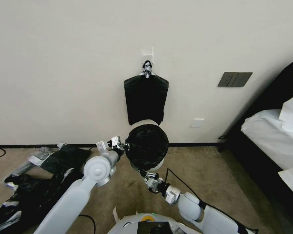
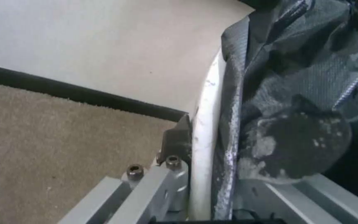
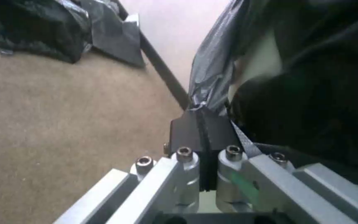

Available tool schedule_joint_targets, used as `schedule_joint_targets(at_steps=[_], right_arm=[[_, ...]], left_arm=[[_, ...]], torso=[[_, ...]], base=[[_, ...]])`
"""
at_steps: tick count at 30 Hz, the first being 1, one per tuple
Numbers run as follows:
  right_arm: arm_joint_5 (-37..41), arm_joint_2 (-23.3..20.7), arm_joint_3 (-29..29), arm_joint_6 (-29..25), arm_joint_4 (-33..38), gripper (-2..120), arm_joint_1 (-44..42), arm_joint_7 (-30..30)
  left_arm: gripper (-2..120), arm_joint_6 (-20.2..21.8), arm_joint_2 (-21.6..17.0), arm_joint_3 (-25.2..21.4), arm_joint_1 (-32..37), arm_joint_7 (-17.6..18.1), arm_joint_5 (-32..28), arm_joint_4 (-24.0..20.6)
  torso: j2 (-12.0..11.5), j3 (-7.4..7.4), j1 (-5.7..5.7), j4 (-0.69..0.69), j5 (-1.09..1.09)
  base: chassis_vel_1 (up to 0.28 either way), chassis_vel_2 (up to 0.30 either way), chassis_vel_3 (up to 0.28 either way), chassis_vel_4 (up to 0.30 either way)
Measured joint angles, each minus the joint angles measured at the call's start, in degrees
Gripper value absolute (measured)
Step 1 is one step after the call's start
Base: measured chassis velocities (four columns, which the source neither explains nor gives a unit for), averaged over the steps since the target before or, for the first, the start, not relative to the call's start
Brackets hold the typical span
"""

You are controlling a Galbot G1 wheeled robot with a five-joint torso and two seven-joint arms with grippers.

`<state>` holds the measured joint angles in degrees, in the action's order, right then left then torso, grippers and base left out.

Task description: Place a trash bag onto the trash bin.

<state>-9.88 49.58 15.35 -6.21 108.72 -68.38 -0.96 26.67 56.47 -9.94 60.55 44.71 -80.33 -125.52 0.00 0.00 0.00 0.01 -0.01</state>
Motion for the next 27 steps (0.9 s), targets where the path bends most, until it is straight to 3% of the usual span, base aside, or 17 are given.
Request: schedule_joint_targets(at_steps=[27], right_arm=[[9.6, 4.3, 1.6, 4.0, -2.6, 0, -1.2, -2.1]], left_arm=[[2, 0.3, 0.0, 0.3, 1.3, 0.2, 0.8, -0.1]], torso=[[0.0, 0.00, 0.00, 0.00, 0.01]], base=[[0.000, 0.000, 0.000, 0.000]])
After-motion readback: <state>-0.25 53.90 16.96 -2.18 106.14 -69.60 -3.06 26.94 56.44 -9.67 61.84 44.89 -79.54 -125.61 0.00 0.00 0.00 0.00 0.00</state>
